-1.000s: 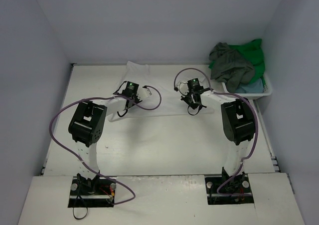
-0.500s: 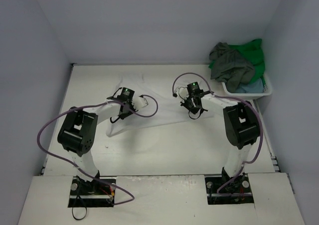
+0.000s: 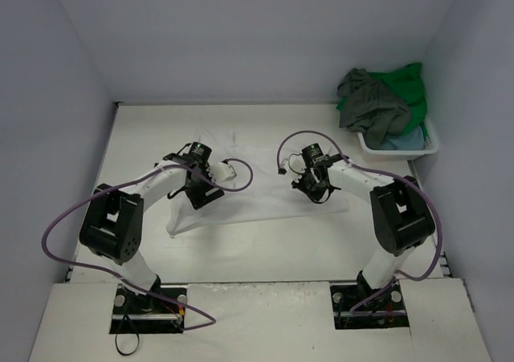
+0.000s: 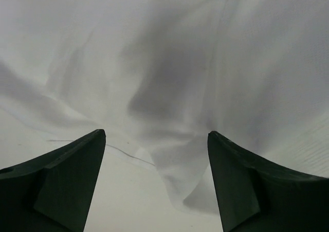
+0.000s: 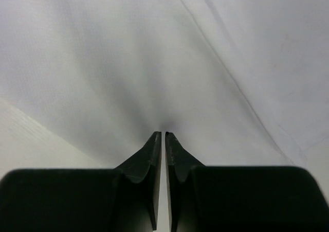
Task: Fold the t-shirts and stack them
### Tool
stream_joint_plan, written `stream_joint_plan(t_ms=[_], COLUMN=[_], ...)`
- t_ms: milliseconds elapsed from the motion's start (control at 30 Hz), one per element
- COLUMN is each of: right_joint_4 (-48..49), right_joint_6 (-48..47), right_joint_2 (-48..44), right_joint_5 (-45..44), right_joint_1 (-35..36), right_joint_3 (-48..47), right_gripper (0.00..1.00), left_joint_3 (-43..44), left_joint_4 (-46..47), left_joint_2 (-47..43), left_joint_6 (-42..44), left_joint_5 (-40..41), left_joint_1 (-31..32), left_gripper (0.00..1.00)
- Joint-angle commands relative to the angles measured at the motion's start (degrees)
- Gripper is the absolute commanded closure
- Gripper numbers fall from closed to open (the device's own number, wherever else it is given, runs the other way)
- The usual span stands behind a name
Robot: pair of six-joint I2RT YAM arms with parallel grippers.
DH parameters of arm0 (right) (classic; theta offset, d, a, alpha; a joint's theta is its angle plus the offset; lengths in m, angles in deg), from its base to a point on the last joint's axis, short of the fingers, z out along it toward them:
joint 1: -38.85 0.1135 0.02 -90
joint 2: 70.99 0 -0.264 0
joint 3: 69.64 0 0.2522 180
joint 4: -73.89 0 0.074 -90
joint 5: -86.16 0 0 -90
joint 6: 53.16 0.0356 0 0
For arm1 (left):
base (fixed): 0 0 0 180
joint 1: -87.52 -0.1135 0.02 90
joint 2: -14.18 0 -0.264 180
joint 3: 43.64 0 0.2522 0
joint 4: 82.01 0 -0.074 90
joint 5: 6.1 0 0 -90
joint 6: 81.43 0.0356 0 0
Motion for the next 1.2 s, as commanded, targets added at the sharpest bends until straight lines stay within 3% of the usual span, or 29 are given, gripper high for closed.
stream_joint_plan(t_ms=[0, 133, 267, 500, 800, 1167], right_joint_4=[-2.0, -2.2, -2.1, 4.1, 6.6, 9.1], right_joint_6=[0.5, 0.9, 0.8, 1.8, 0.6, -1.1], right_joint_2=[-5.4, -6.7, -7.2, 0.5, 13.9, 18.7], right_joint_5=[0.5, 1.1, 2.0, 1.9, 0.0, 0.3], right_joint_1=[0.0, -0.4, -1.1, -6.1, -10.1, -13.3], right_joint_3=[-3.3, -8.1, -12.2, -19.5, -29.2, -30.0], right_gripper=[0.93, 0.74, 0.68, 0.67, 0.66, 0.66], left_joint_3=[5.9, 10.9, 15.0, 17.5, 20.2, 18.9], left_joint_4=[0.8, -0.1, -1.6, 2.3, 3.5, 4.1], left_joint_2=[-5.2, -7.3, -8.0, -5.9, -1.7, -1.2], left_joint_6=[-2.7, -3.6, -4.2, -4.5, -6.2, -6.4], left_joint_5=[-0.1, 0.6, 1.3, 6.1, 6.1, 8.0], left_joint_1=[-0.4, -0.5, -0.7, -1.5, -3.1, -3.6], left_gripper=[0.25, 0.22, 0.21, 0.20, 0.20, 0.20])
